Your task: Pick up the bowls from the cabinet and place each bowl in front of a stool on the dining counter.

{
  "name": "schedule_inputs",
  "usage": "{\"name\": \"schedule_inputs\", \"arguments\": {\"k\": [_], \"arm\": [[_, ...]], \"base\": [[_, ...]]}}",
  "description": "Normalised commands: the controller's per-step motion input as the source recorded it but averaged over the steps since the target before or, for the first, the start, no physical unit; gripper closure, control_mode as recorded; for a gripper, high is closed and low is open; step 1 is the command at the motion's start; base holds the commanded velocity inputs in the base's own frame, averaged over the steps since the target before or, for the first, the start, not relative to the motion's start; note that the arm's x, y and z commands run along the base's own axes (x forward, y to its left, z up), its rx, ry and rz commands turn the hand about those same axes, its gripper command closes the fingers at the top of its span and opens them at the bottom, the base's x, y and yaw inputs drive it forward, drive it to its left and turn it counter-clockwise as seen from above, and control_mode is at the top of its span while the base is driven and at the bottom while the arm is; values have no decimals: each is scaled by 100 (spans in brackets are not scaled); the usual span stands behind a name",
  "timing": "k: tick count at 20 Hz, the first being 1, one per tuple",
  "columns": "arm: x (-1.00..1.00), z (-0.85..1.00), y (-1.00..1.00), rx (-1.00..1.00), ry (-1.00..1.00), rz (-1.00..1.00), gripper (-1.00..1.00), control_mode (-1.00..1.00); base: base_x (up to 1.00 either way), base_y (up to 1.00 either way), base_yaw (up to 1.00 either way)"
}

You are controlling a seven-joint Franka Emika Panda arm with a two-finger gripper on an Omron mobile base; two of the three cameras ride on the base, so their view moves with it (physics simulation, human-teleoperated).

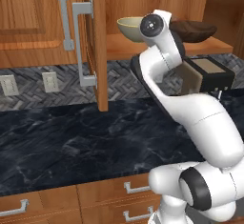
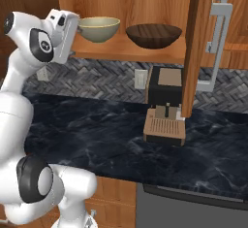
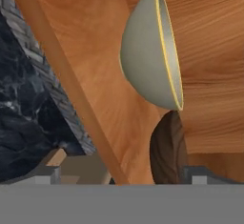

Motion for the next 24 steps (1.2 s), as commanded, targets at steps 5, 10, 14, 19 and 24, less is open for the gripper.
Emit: {"name": "schedule_inputs", "arguments": {"k": [5,10,14,19,24], "arm": [[55,4,11,0,2,0,-100,-100],[47,3,36,0,-4,0,-100,-100],[49,1,4,0,0,0,-100,-100],[50,7,0,0,0,0,-100,-100],[46,14,0,0,0,0,-100,-100]], "base": [[0,0,0],[0,0,0],[0,0,0],[0,0,0],[0,0,0]]}}
